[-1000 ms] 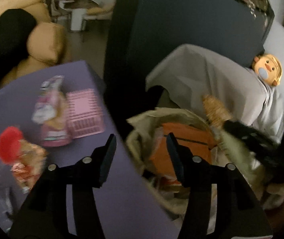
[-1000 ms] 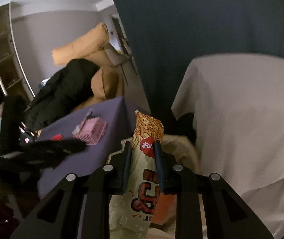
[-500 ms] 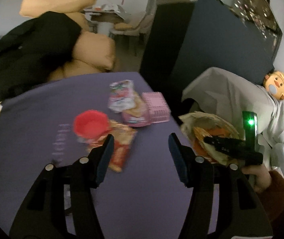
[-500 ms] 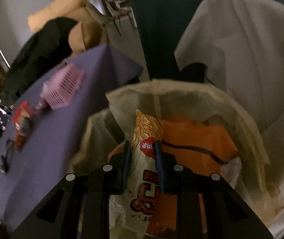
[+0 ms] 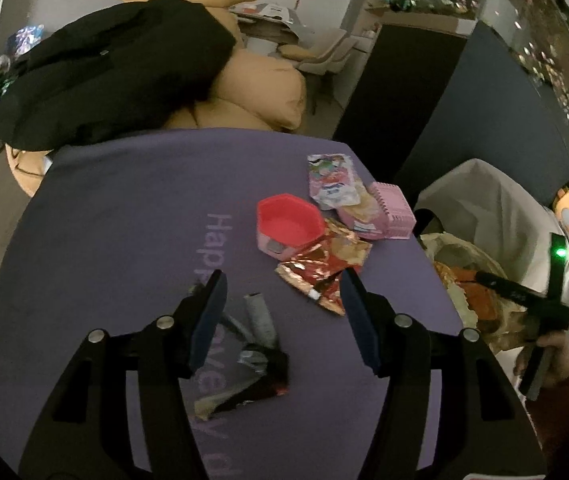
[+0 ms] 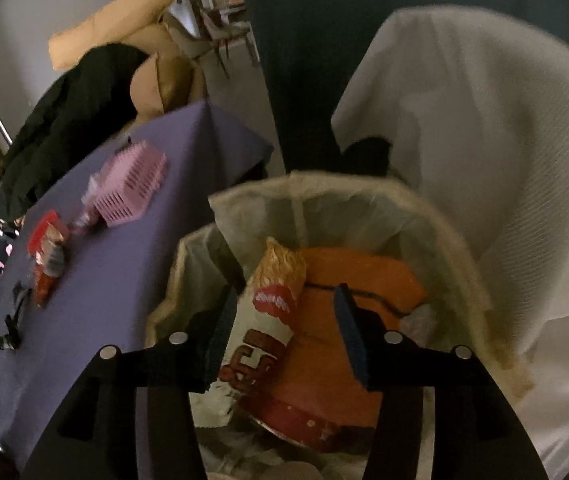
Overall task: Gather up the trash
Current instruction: 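Move both tools back toward the remaining wrappers on the table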
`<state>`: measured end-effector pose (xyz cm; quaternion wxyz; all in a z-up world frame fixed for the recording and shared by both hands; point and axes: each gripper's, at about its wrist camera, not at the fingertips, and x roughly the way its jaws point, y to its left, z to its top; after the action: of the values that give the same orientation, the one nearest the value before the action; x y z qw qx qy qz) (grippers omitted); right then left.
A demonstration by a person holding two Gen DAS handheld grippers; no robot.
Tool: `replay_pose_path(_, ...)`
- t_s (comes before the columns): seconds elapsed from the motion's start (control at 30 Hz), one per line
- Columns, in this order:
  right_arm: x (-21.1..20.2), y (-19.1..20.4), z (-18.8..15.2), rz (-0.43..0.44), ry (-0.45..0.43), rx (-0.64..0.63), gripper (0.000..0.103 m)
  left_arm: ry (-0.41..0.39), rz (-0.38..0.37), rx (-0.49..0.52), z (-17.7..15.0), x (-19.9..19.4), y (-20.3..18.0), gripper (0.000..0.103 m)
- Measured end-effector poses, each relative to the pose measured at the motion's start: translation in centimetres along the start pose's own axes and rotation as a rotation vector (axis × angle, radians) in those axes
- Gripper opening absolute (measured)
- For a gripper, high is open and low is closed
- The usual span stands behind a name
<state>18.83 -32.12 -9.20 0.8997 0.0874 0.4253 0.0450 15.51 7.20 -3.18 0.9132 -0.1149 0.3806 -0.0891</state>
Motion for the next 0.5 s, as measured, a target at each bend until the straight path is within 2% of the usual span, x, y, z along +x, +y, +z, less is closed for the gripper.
replay_pose_path(0.1, -1.9, 0.6, 0.4, 0.022, -0.046, -0.001, 0.049, -0.008, 0.011, -0.024, -0.2, -0.3, 1.1, 0.056)
replay_pose_path(0.23, -4.2, 3.4, 0.6, 0.056, -0.100, -0.079, 0.056, -0.016, 0.019, -0.055, -0.7, -1.0, 2.6, 0.056)
replay_pose_path(0.5, -5.3, 11.4, 0.3, 0.133, -0.093, -0.309, 0.056, -0.020, 0.031, -0.074, -2.0, -2.2, 5.3, 0.057)
